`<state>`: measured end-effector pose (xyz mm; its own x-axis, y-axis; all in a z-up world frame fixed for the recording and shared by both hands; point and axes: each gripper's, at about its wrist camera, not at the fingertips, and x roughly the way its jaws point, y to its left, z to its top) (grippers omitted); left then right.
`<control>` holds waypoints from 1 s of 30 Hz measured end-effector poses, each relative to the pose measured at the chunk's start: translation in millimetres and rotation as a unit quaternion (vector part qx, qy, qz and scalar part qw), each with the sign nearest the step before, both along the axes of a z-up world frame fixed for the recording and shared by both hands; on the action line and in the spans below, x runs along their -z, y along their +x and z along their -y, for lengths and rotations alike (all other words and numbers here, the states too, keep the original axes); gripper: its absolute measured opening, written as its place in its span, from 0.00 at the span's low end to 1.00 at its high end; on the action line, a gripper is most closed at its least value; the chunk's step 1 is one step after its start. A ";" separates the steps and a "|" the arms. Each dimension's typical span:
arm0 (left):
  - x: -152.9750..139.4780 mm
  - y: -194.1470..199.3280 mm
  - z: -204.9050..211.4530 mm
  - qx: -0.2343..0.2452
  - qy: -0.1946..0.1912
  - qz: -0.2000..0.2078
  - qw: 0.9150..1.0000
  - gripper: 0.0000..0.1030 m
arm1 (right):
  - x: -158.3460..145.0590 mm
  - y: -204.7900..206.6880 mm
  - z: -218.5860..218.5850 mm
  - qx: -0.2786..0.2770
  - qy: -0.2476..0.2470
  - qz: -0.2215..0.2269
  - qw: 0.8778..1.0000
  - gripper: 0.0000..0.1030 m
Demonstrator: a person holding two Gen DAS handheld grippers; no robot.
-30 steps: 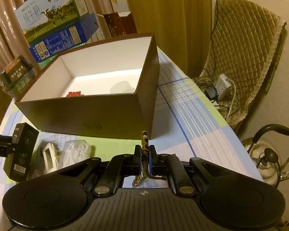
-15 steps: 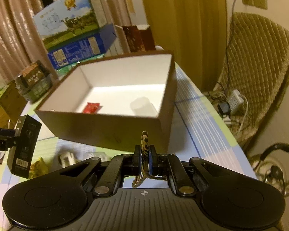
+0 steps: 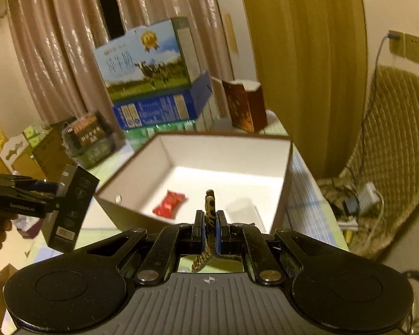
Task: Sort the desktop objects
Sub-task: 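Put the FLYCO box into the box with left tool while right adds the wire holder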
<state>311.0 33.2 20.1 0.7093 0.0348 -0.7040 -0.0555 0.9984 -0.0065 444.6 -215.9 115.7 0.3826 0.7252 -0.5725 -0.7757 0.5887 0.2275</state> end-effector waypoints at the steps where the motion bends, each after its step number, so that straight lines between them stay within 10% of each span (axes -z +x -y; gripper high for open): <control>1: -2.3 3.5 0.4 0.001 0.001 0.003 1.000 0.74 | -2.3 2.5 -2.8 -0.001 0.004 0.003 1.000 0.03; 30: 44.7 205.7 6.0 -0.015 0.013 -0.058 0.998 0.74 | 48.9 138.3 -114.0 0.023 -0.022 -0.008 0.999 0.03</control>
